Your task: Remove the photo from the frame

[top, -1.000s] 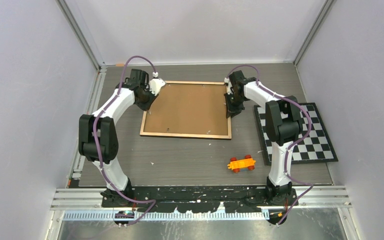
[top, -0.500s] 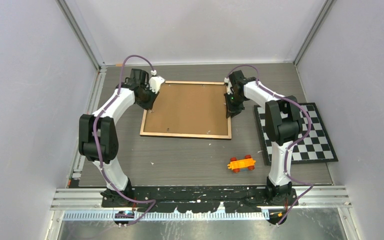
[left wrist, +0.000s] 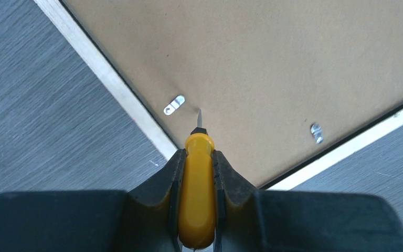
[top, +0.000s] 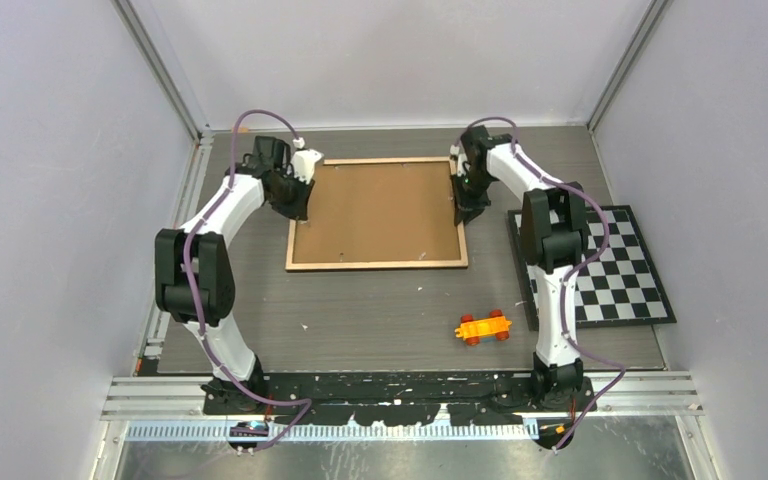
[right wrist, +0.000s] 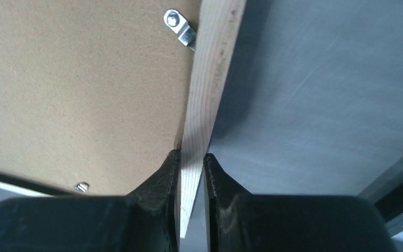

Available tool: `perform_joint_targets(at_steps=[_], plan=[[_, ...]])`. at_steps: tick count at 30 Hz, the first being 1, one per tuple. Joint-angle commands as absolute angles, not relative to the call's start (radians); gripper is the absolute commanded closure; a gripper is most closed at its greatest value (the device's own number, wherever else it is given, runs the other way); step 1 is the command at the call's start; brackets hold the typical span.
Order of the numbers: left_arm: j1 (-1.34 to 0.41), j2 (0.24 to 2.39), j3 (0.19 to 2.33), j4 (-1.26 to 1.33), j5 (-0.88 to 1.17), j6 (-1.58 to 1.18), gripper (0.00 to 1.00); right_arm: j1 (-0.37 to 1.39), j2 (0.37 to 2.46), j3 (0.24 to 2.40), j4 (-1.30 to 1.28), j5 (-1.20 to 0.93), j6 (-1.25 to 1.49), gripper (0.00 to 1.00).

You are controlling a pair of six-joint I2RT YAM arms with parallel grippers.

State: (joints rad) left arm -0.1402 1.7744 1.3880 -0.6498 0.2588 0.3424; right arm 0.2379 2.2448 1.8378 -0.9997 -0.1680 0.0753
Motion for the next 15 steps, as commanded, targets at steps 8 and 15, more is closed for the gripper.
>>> perform_joint_targets(at_steps=[8, 15], plan=[[-0.069, 1.744, 1.467, -0.657, 0.349, 0.243, 1.00, 0.181, 2.342, 2.109, -0.904, -0.111, -0.040, 0.52], [0.011, 1.750, 1.500, -0.619, 0.387, 0.104, 1.00, 0.259, 2.135, 1.911, -0.774, -0.228, -0.002, 0.29]])
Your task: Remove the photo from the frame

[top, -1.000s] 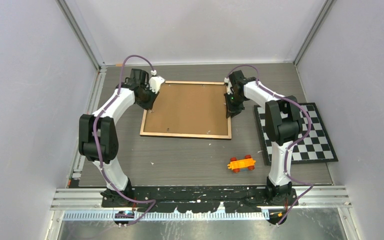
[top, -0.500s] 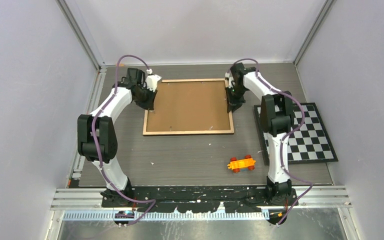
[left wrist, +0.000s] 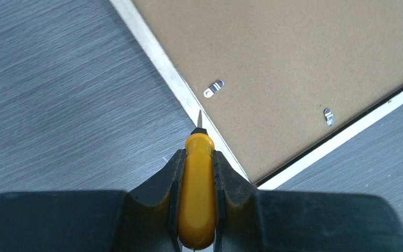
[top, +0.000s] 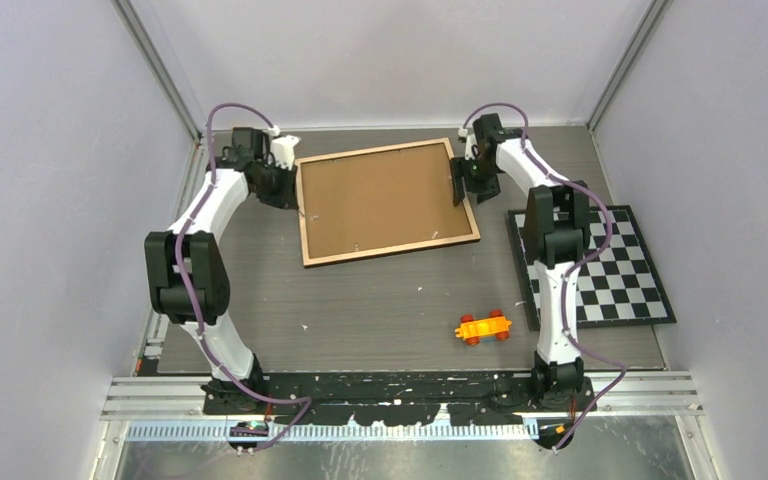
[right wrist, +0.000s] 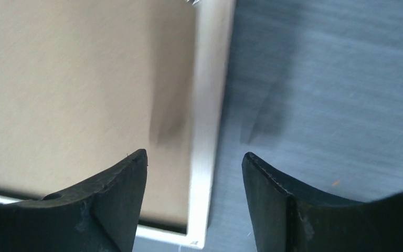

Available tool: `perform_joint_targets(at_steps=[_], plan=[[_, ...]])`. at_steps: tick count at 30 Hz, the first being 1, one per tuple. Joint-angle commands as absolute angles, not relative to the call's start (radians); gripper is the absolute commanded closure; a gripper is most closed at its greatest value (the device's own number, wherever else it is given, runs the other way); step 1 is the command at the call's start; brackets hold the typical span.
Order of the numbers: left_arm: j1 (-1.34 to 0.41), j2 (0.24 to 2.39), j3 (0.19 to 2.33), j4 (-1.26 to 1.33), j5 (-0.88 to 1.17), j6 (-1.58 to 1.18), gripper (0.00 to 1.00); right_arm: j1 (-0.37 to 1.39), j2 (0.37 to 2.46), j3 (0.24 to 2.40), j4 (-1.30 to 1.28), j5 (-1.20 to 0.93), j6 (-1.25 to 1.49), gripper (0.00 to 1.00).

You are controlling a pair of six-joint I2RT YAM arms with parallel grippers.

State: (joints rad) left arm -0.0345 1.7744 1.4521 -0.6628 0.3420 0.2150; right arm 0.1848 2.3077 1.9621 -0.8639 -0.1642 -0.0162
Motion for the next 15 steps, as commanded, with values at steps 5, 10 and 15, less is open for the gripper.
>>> perform_joint_targets(at_steps=[5, 10, 15], plan=[[0.117, 1.720, 1.501, -0.549, 0.378, -0.067, 1.00, 0.407, 2.172, 1.978, -0.762, -0.208, 0.099, 0.27], [0.191, 1.670, 1.470, -0.533, 0.360, -0.130, 1.00, 0.554, 2.255, 2.095, -0.723, -0.190, 0.164, 0.26], [0.230, 1.601, 1.380, -0.517, 0.357, -0.140, 1.00, 0.677, 2.356, 2.219, -0.674, -0.177, 0.252, 0.16]])
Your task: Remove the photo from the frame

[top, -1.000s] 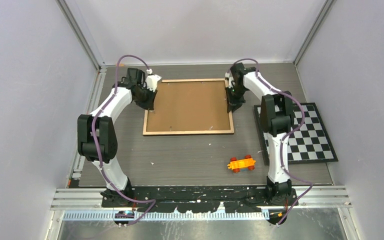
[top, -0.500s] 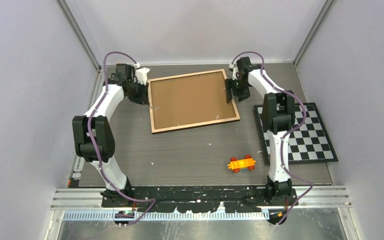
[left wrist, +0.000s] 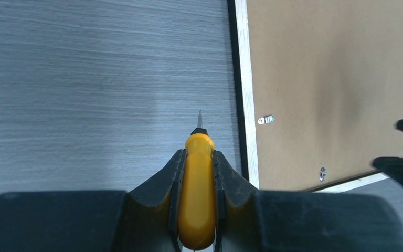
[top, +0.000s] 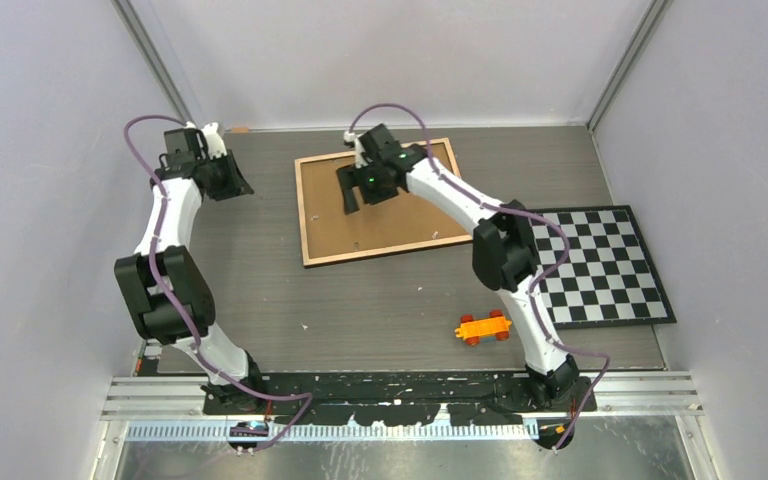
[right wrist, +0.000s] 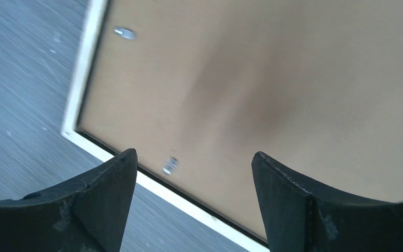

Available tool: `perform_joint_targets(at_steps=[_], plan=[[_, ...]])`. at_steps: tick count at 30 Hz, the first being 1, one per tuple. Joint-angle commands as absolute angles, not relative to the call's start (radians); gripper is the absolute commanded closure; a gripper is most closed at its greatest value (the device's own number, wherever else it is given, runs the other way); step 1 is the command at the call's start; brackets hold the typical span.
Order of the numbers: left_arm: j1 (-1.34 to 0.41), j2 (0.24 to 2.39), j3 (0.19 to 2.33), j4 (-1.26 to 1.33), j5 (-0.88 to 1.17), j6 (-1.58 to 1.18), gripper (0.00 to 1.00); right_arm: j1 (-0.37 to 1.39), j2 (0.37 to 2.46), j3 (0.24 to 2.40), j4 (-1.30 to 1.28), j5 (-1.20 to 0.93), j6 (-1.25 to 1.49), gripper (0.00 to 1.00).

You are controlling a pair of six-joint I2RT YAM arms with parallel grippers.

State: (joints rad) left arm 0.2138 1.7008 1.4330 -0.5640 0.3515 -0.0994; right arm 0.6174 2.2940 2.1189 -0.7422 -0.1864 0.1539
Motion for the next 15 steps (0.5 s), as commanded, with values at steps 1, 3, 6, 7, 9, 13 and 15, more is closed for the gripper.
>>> perform_joint_targets(at_steps=[1, 3, 6, 7, 9, 13, 15], plan=[[0.237, 1.584, 1.358, -0.516, 0.355, -0.140, 1.00, 0.700, 2.375, 2.239, -0.660, -0.152, 0.268, 0.16], [0.252, 1.542, 1.321, -0.514, 0.354, -0.135, 1.00, 0.743, 2.409, 2.280, -0.637, -0.102, 0.297, 0.15], [0.275, 1.491, 1.276, -0.512, 0.339, -0.125, 1.00, 0.795, 2.450, 2.306, -0.586, -0.072, 0.316, 0.15], [0.283, 1.478, 1.266, -0.510, 0.337, -0.124, 1.00, 0.810, 2.462, 2.309, -0.567, -0.058, 0.322, 0.15], [0.299, 1.459, 1.257, -0.512, 0.338, -0.123, 1.00, 0.837, 2.488, 2.322, -0.539, -0.020, 0.327, 0.16], [0.323, 1.446, 1.252, -0.517, 0.353, -0.116, 1.00, 0.890, 2.540, 2.372, -0.509, 0.080, 0.315, 0.19], [0.328, 1.449, 1.252, -0.514, 0.364, -0.115, 1.00, 0.911, 2.554, 2.373, -0.475, 0.091, 0.310, 0.21]])
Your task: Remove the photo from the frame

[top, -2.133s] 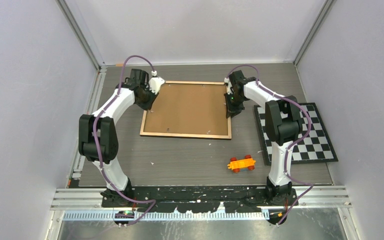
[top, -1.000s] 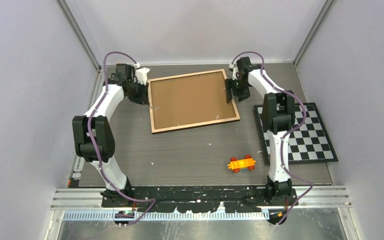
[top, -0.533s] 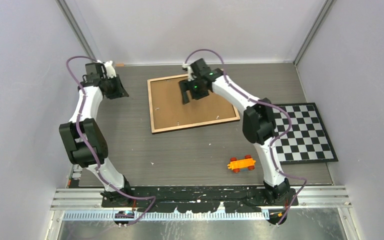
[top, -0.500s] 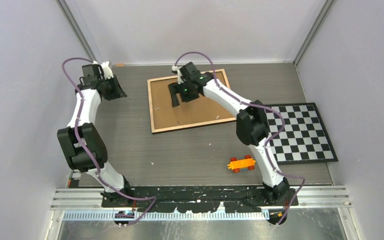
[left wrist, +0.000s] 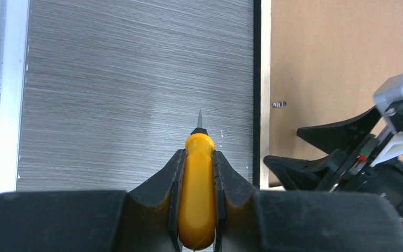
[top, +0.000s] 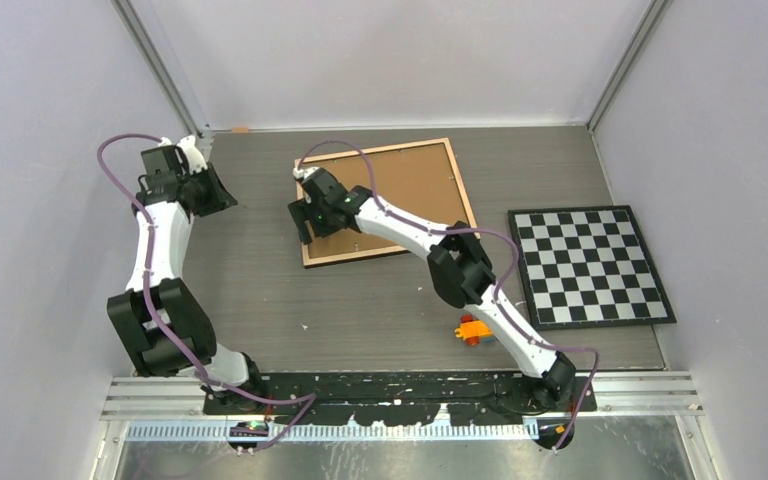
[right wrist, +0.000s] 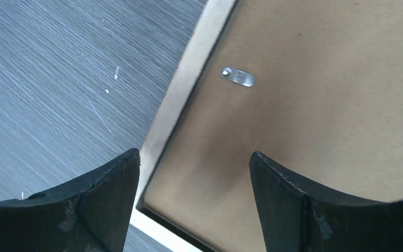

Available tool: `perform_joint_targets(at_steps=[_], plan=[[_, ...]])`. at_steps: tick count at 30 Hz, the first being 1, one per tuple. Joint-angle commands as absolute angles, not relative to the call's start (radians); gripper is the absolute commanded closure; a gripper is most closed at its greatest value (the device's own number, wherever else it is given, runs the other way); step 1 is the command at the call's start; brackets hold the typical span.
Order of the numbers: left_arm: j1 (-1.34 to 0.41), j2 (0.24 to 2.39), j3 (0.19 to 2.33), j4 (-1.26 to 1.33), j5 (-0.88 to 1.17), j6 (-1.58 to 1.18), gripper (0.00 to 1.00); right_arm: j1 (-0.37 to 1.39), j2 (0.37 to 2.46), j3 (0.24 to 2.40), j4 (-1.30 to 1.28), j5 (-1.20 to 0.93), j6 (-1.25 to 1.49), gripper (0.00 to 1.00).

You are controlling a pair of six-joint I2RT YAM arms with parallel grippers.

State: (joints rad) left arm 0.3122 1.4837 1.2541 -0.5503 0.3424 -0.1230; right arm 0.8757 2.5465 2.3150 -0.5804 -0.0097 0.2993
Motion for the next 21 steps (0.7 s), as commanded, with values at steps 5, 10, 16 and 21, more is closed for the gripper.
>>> perform_joint_targets(at_steps=[5, 10, 16, 21], plan=[[0.330, 1.468, 1.255, -0.505, 0.392, -0.126, 1.00, 0.947, 2.569, 2.340, -0.401, 0.125, 0.302, 0.25], [0.330, 1.474, 1.257, -0.490, 0.404, -0.120, 1.00, 0.973, 2.580, 2.289, -0.386, 0.137, 0.242, 0.34], [0.330, 1.502, 1.281, -0.485, 0.421, -0.114, 1.00, 1.007, 2.558, 2.170, -0.499, 0.043, 0.094, 0.60], [0.331, 1.524, 1.284, -0.473, 0.433, -0.112, 1.00, 1.011, 2.467, 2.019, -0.590, -0.091, -0.069, 0.90]])
